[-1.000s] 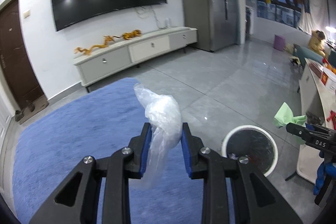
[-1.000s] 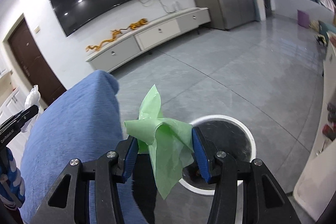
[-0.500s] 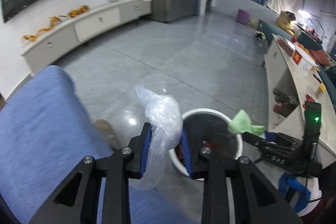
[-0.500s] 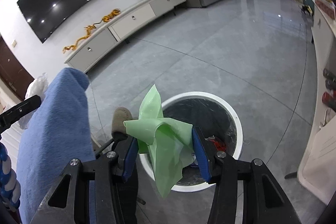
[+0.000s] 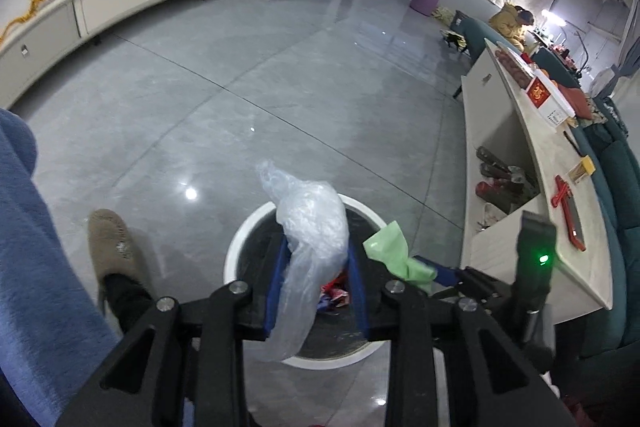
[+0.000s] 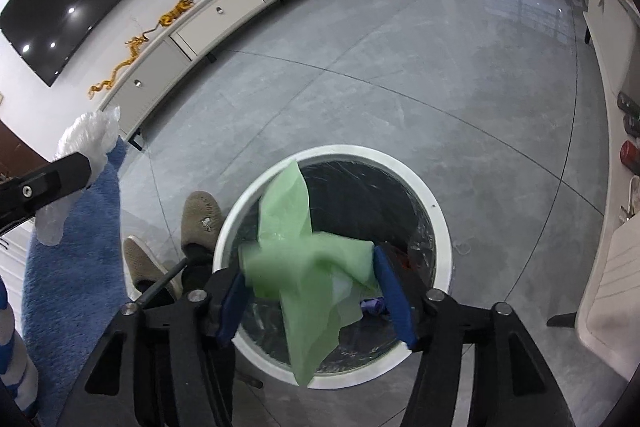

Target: Collect trash

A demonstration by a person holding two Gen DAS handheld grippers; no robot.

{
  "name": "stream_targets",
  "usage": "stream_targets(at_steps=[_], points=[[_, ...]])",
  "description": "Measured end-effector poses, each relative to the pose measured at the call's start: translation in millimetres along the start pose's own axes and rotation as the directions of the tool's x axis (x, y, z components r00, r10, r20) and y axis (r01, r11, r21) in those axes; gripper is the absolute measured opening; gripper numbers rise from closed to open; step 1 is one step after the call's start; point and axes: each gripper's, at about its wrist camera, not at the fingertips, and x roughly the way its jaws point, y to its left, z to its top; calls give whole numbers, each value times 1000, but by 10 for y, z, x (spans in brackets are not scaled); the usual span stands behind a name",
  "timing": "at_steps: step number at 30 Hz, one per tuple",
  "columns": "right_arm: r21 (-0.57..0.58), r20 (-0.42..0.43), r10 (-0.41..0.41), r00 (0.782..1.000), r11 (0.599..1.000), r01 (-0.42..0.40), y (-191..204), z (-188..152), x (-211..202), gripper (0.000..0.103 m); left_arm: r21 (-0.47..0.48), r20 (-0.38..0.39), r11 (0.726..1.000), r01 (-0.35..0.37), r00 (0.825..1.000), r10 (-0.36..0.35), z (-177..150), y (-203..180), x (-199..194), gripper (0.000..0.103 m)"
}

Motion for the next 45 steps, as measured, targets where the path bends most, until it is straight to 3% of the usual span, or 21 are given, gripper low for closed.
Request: stream_targets(at_steps=[3, 9, 17, 28, 37, 45], points=[[14, -12, -3, 1000, 1000, 4, -50, -11, 35, 65, -19, 1, 1000, 13, 1000, -13, 21, -5, 60, 57], [34, -20, -15, 1000, 999, 16, -109, -38, 25, 67, -17, -8, 1000, -2, 1000, 2, 6, -55, 83, 58], [22, 15, -24, 1000, 999, 23, -44, -25, -165, 68, -30, 73, 998, -64, 995, 66, -62, -4, -273, 58], [-74, 98, 2, 995, 997, 5, 484, -52, -589, 68, -124, 216, 976, -181, 955, 205, -369, 377, -1147, 58], [-223, 176, 75, 982, 974, -34, 1217, -93, -1008, 70, -230, 327, 935, -271, 883, 337, -809, 771, -2018, 61], [-376, 204, 149, 968, 924, -64, 1939, -254, -1272, 74, -348, 404, 863, -367, 772, 491, -1341, 1069, -2778, 62]])
